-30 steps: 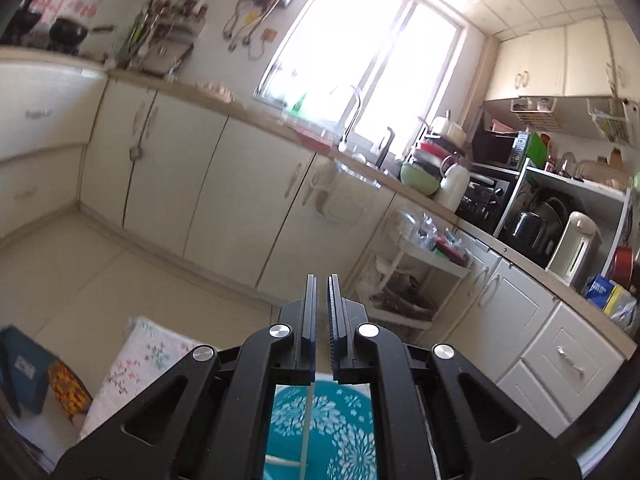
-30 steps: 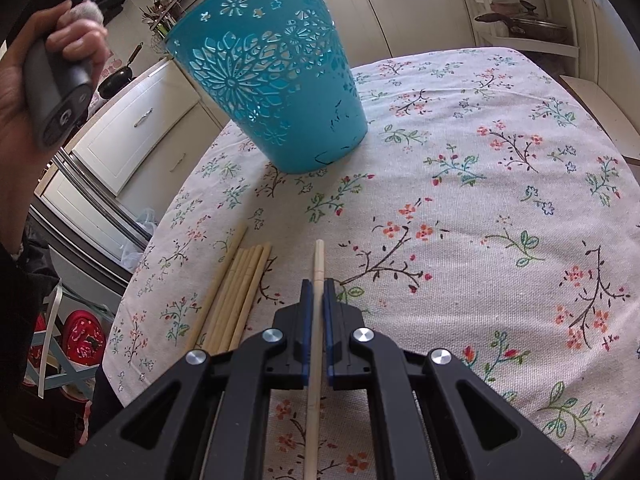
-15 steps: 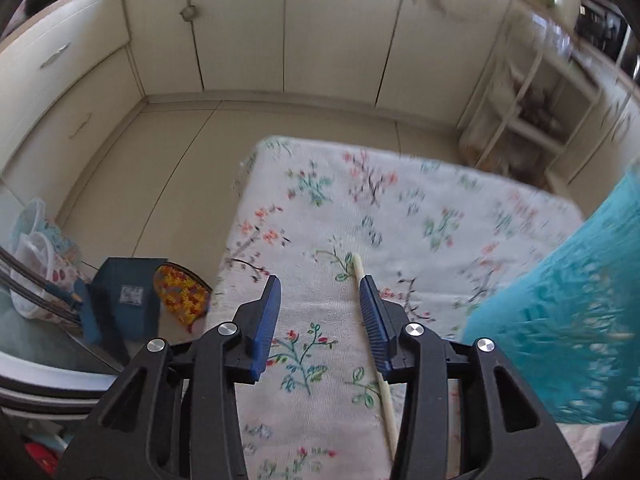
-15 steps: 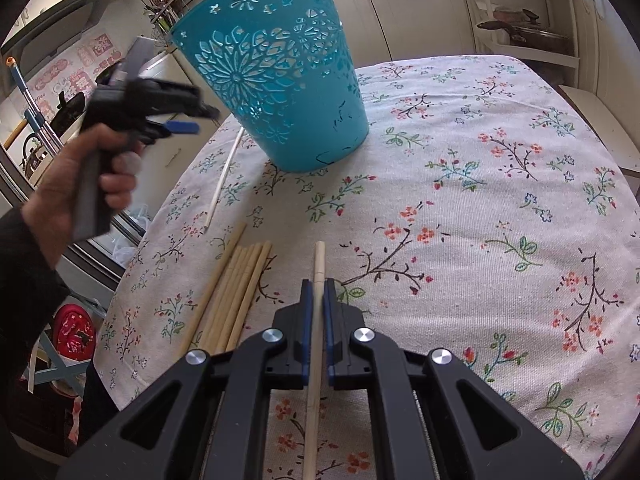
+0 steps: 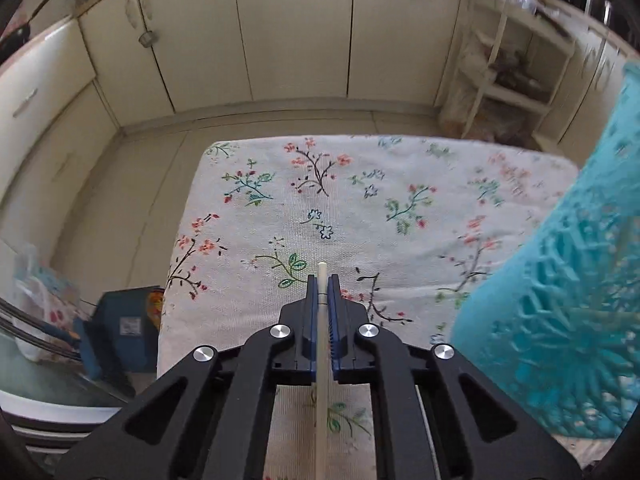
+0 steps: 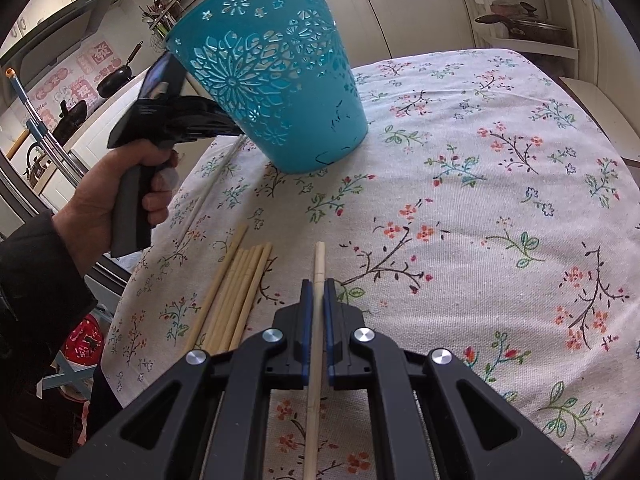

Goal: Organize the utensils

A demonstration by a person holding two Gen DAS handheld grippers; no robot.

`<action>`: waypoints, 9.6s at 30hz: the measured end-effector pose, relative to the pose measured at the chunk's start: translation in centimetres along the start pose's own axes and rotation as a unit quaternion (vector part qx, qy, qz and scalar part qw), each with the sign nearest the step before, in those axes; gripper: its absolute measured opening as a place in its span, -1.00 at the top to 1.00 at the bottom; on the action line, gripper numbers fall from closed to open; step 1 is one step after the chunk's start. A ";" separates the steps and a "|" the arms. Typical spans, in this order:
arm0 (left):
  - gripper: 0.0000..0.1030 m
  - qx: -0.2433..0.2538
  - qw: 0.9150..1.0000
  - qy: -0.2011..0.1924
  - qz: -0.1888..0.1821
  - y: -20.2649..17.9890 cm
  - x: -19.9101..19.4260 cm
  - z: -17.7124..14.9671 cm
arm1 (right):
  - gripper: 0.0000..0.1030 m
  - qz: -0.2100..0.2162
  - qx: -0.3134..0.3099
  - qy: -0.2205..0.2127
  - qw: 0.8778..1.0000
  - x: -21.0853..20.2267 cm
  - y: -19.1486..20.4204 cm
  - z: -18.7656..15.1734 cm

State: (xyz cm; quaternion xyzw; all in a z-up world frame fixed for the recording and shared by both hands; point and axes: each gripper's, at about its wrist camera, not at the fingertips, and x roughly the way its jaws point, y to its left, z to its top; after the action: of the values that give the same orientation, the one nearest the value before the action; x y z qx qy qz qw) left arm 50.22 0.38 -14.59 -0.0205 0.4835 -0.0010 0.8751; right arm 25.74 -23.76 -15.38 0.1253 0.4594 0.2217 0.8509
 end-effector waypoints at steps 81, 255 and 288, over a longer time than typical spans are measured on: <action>-0.37 -0.181 0.973 -0.138 -0.049 6.2 -10.2 -16.2 | 0.89 0.090 -0.006 -0.185 0.979 -12.3 3.9 8.0; -0.61 -0.138 0.985 -0.090 -0.048 3.0 -8.7 -15.1 | 0.96 0.097 -0.031 -0.217 0.971 -14.3 5.4 10.7; -0.61 -0.156 0.980 -0.096 -0.071 3.3 -8.5 -15.3 | 0.84 -0.157 -0.070 0.098 0.980 4.6 -6.3 14.5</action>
State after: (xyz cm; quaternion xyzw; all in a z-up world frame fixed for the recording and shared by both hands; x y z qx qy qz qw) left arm 32.70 3.35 -15.60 -0.1914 0.3887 0.0140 0.9012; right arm 41.76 -27.17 -13.38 -0.0307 0.5379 0.1277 0.8327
